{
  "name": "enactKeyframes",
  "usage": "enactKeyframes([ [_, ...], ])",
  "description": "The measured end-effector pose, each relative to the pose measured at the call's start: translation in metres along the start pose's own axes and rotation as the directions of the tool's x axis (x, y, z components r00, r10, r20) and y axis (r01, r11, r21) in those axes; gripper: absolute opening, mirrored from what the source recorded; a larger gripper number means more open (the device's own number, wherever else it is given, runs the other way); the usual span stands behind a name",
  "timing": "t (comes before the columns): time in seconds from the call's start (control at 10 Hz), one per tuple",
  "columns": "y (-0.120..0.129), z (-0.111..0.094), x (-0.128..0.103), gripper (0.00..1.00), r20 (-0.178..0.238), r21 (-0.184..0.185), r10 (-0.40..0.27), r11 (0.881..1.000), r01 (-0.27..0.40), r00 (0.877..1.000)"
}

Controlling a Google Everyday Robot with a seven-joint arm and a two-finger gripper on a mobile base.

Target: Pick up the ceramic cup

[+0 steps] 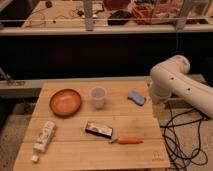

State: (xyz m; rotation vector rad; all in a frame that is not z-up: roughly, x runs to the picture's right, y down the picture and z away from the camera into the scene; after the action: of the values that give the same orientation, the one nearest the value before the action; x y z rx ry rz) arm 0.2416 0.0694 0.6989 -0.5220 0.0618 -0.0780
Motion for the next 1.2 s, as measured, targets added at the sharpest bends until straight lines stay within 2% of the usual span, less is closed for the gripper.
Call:
enactKeyframes([
  [0.2,-0.007,-0.003,-0.004,0.80,-0.012,0.012,-0.036,0.999,0.036,0.999],
  [0.4,-0.019,-0.004,-0.022,0.80,-0.012,0.025,-0.080,0.996,0.081,0.997],
  [0.5,-0.029,-0.005,-0.042,0.80,-0.010,0.036,-0.118,0.992,0.118,0.993],
  [0.7,-0.036,-0.006,-0.051,0.80,-0.019,0.044,-0.144,0.988,0.145,0.989],
  [0.8,-0.041,-0.007,-0.054,0.80,-0.026,0.052,-0.173,0.983,0.174,0.985],
  [1.2,-0.061,-0.007,-0.101,0.80,-0.032,0.074,-0.280,0.957,0.282,0.959],
])
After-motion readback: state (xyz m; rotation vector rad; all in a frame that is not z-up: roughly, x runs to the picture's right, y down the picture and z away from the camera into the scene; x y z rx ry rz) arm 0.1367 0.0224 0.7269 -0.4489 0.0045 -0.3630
